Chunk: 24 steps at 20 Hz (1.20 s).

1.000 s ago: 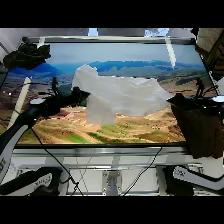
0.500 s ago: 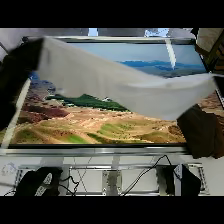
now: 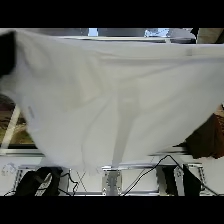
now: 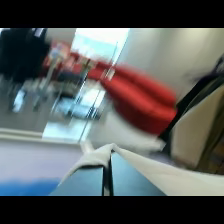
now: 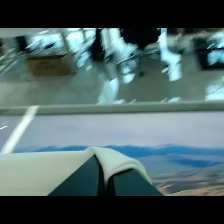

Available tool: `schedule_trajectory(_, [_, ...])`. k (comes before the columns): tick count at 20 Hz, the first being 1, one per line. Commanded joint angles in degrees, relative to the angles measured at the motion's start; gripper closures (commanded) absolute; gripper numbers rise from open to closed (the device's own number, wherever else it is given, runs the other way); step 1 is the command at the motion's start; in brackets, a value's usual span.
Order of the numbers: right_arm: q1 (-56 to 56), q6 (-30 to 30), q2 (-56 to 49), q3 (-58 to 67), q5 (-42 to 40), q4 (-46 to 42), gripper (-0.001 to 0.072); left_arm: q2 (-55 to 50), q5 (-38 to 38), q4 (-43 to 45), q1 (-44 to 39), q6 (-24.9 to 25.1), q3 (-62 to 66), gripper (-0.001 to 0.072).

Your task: Fold the shirts.

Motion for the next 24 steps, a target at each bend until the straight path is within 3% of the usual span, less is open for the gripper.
schedule_trajectory(1, [9.49, -1.05, -10.29, 0.74, 4.37, -0.42, 0.0682, -9.84, -7.72, 21.03, 0.02, -18.25, 0.50, 0.0698])
schedule_trajectory(4, [28.72, 1.75, -20.50, 0.74, -2.19, -15.69, 0.0682, -18.29, 0.37, 21.40, -0.04, -17.49, 0.50, 0.0698])
schedule_trajectory(7, [43.30, 6.84, -32.61, 0.79, -15.93, -30.97, 0.0683, -26.93, 8.87, 22.05, 0.09, -17.53, 0.52, 0.0698])
schedule_trajectory(12, [44.54, 7.65, -48.68, 0.81, -29.66, -28.79, 0.0683, -41.99, 20.35, 22.23, 1.75, -17.53, 1.42, 0.0699])
schedule_trajectory(19, [39.65, 5.44, -55.23, 4.42, -36.68, -28.24, 0.0683, -55.30, 21.31, 22.29, 7.65, -17.03, 12.92, 0.0698])
schedule_trajectory(24, [39.41, 5.46, -55.56, 4.79, -29.22, -26.53, 0.0684, -56.26, -0.22, 23.28, 9.07, -14.99, 15.28, 0.0698])
